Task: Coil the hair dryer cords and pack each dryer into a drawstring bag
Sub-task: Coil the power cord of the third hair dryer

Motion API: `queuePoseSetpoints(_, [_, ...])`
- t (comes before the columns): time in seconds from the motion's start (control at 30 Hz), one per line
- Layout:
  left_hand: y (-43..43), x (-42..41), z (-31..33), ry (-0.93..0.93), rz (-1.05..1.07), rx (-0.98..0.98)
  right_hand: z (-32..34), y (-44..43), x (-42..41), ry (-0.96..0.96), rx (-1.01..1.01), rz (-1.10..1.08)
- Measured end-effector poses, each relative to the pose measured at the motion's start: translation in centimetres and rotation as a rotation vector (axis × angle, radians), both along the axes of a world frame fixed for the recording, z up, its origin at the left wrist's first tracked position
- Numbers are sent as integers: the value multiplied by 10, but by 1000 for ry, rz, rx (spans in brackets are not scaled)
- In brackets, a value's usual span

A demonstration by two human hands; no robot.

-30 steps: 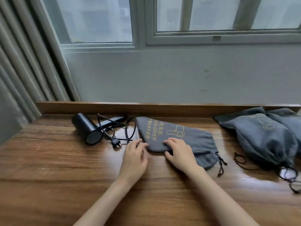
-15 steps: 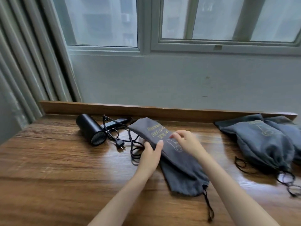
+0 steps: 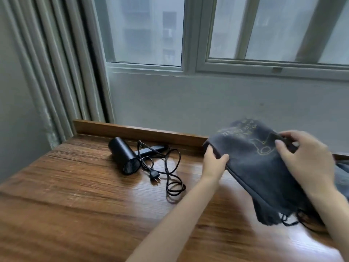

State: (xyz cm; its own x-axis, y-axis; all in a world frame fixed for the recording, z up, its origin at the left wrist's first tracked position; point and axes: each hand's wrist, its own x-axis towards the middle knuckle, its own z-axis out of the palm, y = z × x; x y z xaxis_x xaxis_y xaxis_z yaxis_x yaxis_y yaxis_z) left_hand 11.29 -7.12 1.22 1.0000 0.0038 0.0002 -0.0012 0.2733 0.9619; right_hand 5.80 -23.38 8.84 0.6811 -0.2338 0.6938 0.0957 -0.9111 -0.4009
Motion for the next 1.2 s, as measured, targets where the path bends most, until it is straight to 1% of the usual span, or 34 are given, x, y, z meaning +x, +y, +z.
queuePoseSetpoints(0.03, [0,1,-4,37,-4,-36,4,3,1,36,-28,12])
queuePoseSetpoints(0.07, [0,0,-10,84,-4,-46,3,6,4,120,-45,20])
queuePoseSetpoints(0.1, [3,-1,-16,122,7,-11,-4,8,8,244,-71,17])
queuePoseSetpoints(0.13, [8,-4,-21,131,31,80,-15,11,10,383,-111,15])
queuePoseSetpoints(0.2, [26,-10,-28,56,114,285,-44,18,14,608,-185,26])
queuePoseSetpoints(0.27, [57,-16,-25,-102,261,424,-67,27,17,712,-248,-5])
queuePoseSetpoints(0.3, [76,-20,-20,-183,378,461,-74,33,20,712,-292,-25])
queuePoseSetpoints(0.37, [121,-24,-10,-264,713,549,-80,52,32,606,-379,-28])
queuePoseSetpoints(0.4, [143,-24,-7,-243,880,599,-79,65,40,536,-397,-1])
queuePoseSetpoints(0.43, [165,-22,-8,-169,997,629,-77,79,48,477,-399,41])
queuePoseSetpoints(0.47, [186,-18,-10,-52,1034,634,-76,94,56,445,-396,94])
queuePoseSetpoints(0.5, [204,-12,-12,75,995,618,-76,107,64,462,-392,147])
queuePoseSetpoints(0.53, [217,-7,-16,189,914,598,-80,116,71,533,-385,182])
queuePoseSetpoints(0.6, [231,2,-23,340,755,574,-99,124,77,745,-351,206])
queuePoseSetpoints(0.67, [234,10,-29,386,691,589,-122,122,74,914,-344,185])
queuePoseSetpoints(0.7, [235,13,-29,392,681,611,-130,121,70,932,-356,165])
queuePoseSetpoints(0.8, [237,21,-26,404,662,650,-135,119,56,876,-437,113])
queuePoseSetpoints(0.9, [233,18,-25,337,663,566,-134,110,45,903,-448,121])
queuePoseSetpoints(1.07, [214,0,-26,76,674,525,-118,71,29,974,-424,46])
queuePoseSetpoints(1.13, [204,-10,-23,-23,635,520,-107,61,26,987,-361,43])
queuePoseSetpoints(1.17, [198,-15,-20,-70,607,521,-100,60,25,914,-284,79])
queuePoseSetpoints(1.2, [191,-20,-17,-115,577,519,-94,62,25,753,-186,143])
